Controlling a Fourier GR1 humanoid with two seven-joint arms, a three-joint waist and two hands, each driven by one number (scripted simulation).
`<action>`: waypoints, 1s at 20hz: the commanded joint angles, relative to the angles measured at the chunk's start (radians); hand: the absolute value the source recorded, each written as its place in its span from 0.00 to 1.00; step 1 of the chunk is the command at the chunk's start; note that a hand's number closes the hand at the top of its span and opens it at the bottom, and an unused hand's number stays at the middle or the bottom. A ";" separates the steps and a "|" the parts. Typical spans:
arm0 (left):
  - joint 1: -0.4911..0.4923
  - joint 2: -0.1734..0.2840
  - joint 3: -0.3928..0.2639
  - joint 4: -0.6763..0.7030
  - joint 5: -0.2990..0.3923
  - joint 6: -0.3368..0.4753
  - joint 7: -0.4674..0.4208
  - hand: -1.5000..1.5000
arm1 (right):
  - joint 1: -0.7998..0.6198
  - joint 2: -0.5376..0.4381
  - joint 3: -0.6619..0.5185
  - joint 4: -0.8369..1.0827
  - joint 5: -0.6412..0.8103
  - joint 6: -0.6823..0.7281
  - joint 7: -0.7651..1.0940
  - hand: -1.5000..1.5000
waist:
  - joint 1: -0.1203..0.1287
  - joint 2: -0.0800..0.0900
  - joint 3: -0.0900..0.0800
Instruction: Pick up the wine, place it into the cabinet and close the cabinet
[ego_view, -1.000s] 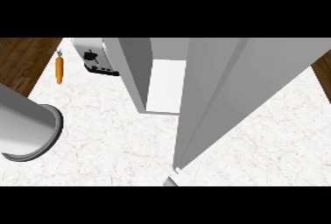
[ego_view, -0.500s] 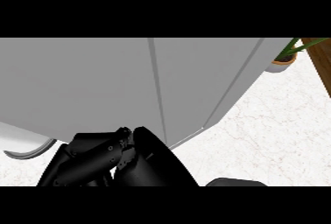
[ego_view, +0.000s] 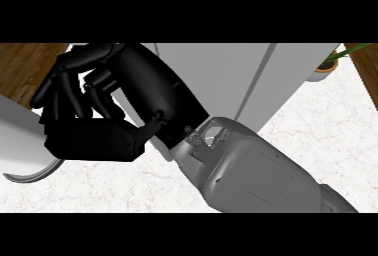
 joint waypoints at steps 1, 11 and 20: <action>0.029 0.035 0.083 -0.024 0.047 -0.058 -0.025 0.00 | -0.070 -0.001 -0.084 0.104 -0.141 0.169 0.027 1.00 | 0.004 -0.003 0.003; -0.012 -0.029 0.112 0.066 0.023 -0.098 0.025 0.00 | -0.078 0.002 0.016 0.355 -0.415 0.678 0.132 1.00 | -0.014 0.003 0.000; 0.029 -0.065 0.180 0.057 0.005 -0.138 0.075 0.00 | -0.240 0.003 -0.106 0.643 -0.568 0.780 0.076 1.00 | -0.010 0.000 0.001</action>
